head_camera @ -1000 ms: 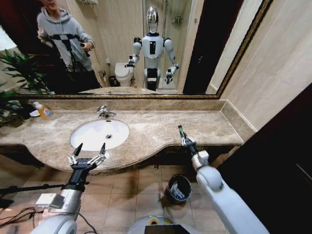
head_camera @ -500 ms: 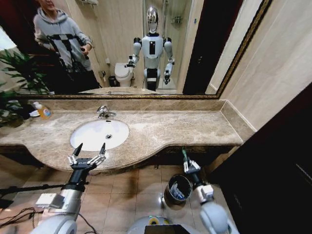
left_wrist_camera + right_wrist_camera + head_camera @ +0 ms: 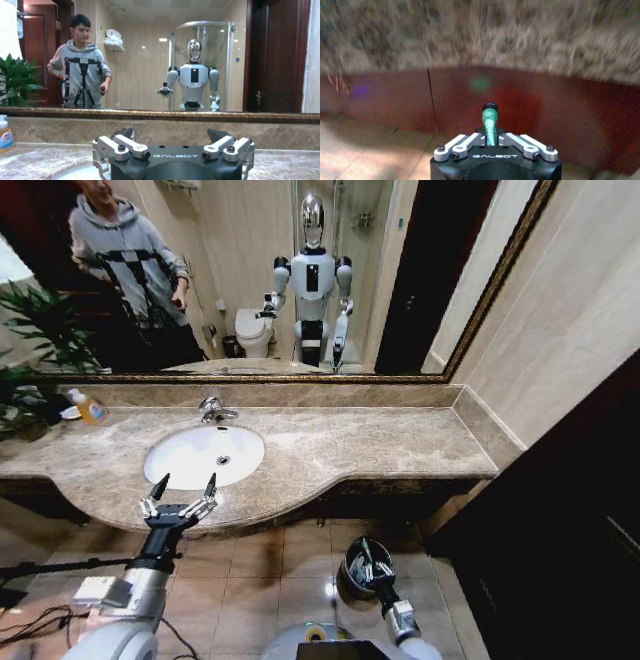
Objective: Pick up the trash from the sink and place it in the trash bin.
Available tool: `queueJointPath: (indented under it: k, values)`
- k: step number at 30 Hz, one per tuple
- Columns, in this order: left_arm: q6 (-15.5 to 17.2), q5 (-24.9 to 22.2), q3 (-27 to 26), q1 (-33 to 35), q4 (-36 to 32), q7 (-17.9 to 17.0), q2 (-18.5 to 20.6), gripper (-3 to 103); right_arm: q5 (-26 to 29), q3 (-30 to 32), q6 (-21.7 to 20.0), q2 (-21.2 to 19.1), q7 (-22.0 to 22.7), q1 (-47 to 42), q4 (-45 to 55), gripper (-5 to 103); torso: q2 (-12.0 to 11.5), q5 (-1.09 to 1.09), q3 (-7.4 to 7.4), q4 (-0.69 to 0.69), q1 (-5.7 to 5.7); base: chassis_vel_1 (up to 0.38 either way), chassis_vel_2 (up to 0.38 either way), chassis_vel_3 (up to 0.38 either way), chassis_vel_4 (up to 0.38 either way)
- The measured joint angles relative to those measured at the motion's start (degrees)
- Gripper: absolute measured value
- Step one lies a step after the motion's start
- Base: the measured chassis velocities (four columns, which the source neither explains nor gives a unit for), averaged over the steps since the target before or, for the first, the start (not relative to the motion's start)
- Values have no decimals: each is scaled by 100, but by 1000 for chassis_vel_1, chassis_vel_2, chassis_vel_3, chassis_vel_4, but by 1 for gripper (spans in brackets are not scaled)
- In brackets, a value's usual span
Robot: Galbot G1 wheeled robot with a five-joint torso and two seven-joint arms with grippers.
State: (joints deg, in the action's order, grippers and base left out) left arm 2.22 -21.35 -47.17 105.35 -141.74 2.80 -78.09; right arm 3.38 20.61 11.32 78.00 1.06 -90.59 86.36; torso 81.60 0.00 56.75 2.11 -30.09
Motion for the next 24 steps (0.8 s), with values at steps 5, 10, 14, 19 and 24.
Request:
queueJointPath:
  k: [5,10,14,19,24]
  values:
    - [0,0,0,0,0,0,0,100,68,-34,-186,12,-641,666,-1216,8,-1,1,0,0,0,0,0,0,0]
    - [0,0,0,0,0,0,0,100,-55,-71,-88,141,-790,1201,-2245,8,-1,0,0,0,0,0,0,0,0]
    - [0,0,-1,0,0,0,0,100,-157,-126,51,192,-796,1695,-3156,8,-1,0,0,0,0,0,0,0,0]
    - [0,0,0,0,0,0,0,100,-237,-109,224,267,-784,2379,-4220,8,-1,0,0,0,0,0,0,0,0]
    - [0,0,0,0,0,0,0,100,-230,-91,210,296,-772,2768,-4782,8,-1,0,0,0,0,0,0,0,0]
